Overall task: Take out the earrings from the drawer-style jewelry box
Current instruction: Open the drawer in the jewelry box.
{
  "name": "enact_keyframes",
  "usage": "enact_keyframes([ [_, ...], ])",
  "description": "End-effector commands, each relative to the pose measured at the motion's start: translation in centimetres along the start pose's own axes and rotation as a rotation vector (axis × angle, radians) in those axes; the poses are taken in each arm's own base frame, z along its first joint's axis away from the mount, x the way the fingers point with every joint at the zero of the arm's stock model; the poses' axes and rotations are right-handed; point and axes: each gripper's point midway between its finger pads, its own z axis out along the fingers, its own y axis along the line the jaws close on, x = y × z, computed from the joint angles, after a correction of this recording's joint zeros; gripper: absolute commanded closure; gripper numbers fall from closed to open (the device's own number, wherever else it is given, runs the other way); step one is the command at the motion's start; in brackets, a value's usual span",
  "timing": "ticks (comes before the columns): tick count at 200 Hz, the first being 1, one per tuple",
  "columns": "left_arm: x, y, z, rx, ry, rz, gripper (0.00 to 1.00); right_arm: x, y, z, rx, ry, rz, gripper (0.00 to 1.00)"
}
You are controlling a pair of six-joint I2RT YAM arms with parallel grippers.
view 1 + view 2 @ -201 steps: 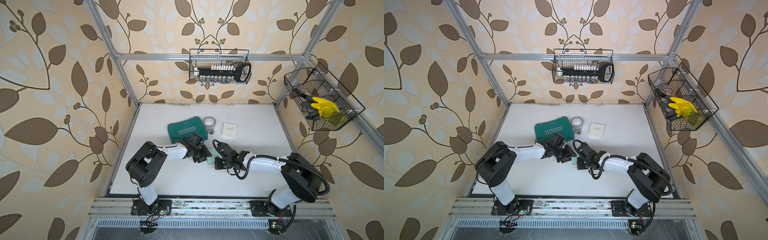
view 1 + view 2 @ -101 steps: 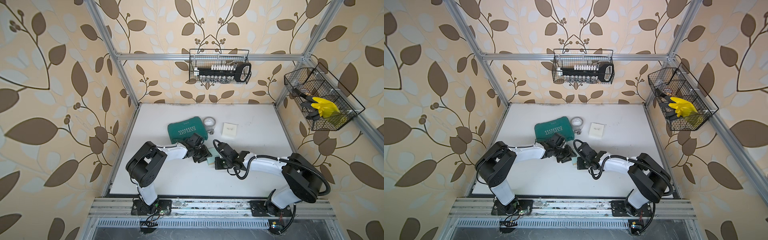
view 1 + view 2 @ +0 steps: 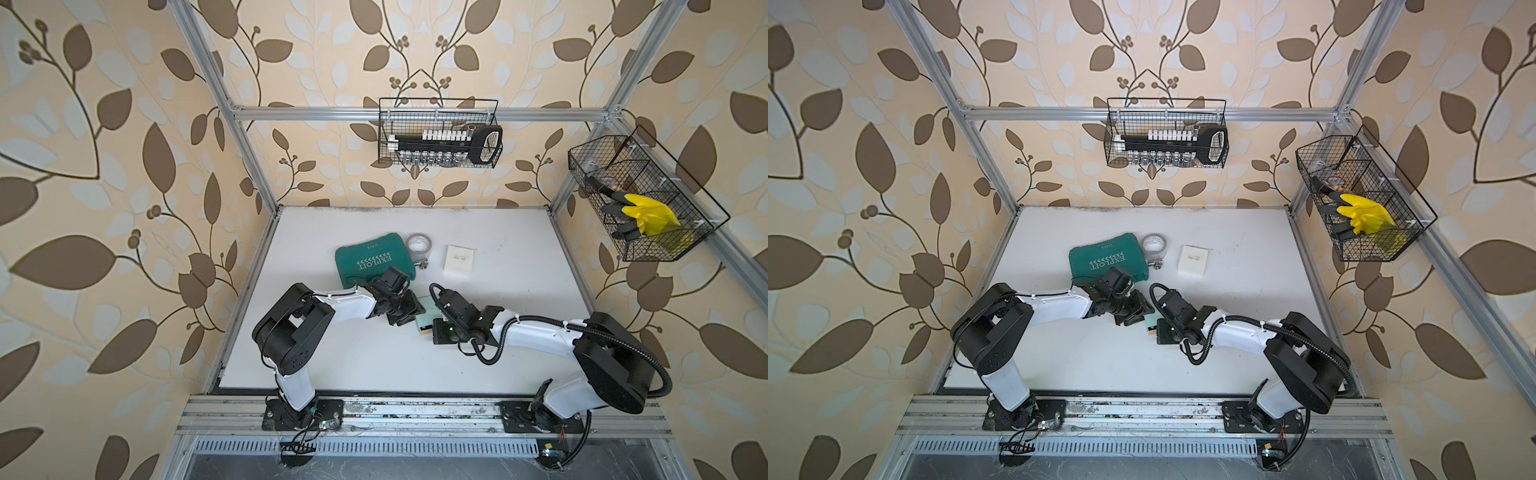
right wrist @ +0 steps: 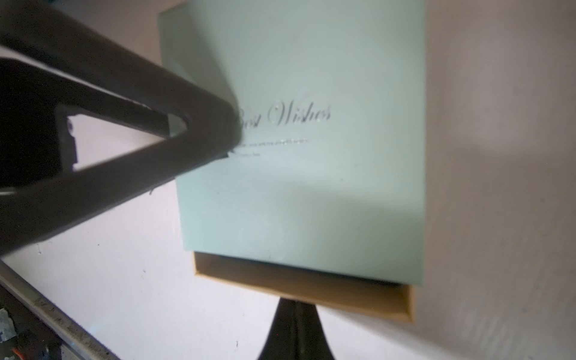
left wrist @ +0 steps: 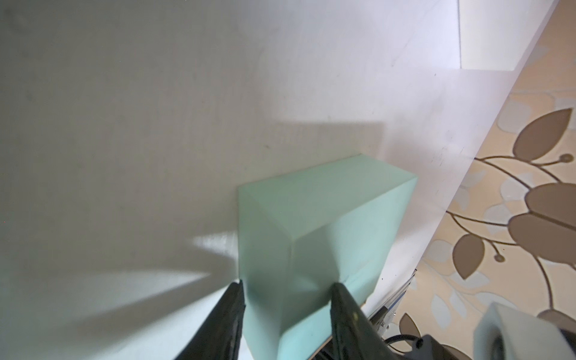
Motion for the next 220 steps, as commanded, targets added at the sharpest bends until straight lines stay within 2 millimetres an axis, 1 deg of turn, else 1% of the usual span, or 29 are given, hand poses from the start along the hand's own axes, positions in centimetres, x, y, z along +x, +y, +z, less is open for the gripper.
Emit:
enact_keyframes([
  [1,0.0,1.1,0.4,-0.047,-0.017,-0.012,0.54,1.0,-0.6,-0.6,0.011,0.018,0.014,1.0],
  [89,-0.1,1.4,0.6,-0.044,-0.025,-0.026,0.54,4.0,-1.8,-1.3,0.046,0.055,0.023,1.0],
  [125,-0.1,1.3,0.7,-0.041,-0.022,-0.024,0.55,4.9,-2.5,-1.9,0.053,0.056,0.032,1.0],
  [149,0.1,1.1,0.8,-0.032,-0.017,-0.02,0.55,5.3,-2.6,-1.8,0.057,0.067,0.057,1.0],
  [172,0.3,0.8,0.8,-0.027,-0.01,-0.013,0.55,5.4,-2.6,-1.8,0.071,0.079,0.063,1.0],
  [174,0.3,0.8,0.8,-0.026,-0.01,-0.012,0.55,5.4,-2.7,-1.8,0.075,0.081,0.063,0.98],
  [184,0.4,0.6,0.8,-0.023,-0.008,-0.007,0.55,5.4,-2.8,-2.2,0.084,0.083,0.067,0.8],
  [197,0.3,0.3,0.6,-0.015,-0.009,0.001,0.55,5.5,-3.0,-3.0,0.091,0.082,0.076,0.63],
  [207,0.4,0.1,0.5,-0.009,-0.009,0.01,0.54,5.4,-3.0,-4.0,0.092,0.078,0.079,0.55],
  [220,0.4,-0.5,0.3,0.003,-0.007,0.021,0.52,5.1,-3.0,-5.8,0.105,0.066,0.069,0.5],
])
